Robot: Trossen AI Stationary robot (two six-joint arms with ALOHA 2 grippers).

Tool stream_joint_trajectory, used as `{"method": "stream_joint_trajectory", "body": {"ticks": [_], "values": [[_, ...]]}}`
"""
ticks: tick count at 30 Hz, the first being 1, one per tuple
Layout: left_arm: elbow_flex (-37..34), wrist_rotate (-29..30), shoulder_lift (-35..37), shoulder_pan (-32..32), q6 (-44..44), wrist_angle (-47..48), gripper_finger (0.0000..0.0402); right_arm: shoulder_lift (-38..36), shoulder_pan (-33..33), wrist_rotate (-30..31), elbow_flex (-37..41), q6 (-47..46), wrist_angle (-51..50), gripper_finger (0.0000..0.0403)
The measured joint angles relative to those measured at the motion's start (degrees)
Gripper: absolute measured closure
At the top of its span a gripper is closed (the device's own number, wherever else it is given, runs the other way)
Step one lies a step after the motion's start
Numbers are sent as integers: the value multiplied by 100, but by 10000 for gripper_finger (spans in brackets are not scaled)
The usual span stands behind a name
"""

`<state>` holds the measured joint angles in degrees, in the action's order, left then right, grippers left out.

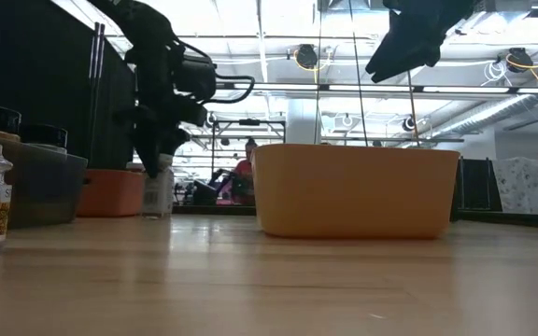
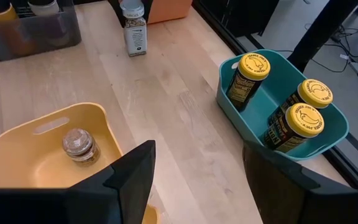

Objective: Sort spices by type
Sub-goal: Put the top white spice bottle into the orange bin

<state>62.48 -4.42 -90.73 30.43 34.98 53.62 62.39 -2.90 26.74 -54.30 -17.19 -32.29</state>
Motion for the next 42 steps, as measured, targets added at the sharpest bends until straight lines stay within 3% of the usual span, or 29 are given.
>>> {"method": "stream_joint_trajectory", "body": {"ticks": [6,12,16,22,26,36,42], "values": [[574,56,203,-379,-60,1073,198,0,0,0,0,-16,4,176],[1235,535,773,-559,-169,1901,198,0,0,0,-2,-16,83,176],[1340,1414,1284,-144,-993,1734,198,0,0,0,-2,-16,84,176],[1347,1424,1683,904,-2869,1777,198,0,0,0,-2,-13,85,176],[1280,1600,1697,1523,-3895,1805,198,0,0,0,-2,-13,87,176],[418,1071,1711,1907,-3972,1841,198,0,0,6,-2,-83,85,176],[-45,1124,1711,1910,-4372,1088,198,0,0,20,-2,-160,85,176]]}}
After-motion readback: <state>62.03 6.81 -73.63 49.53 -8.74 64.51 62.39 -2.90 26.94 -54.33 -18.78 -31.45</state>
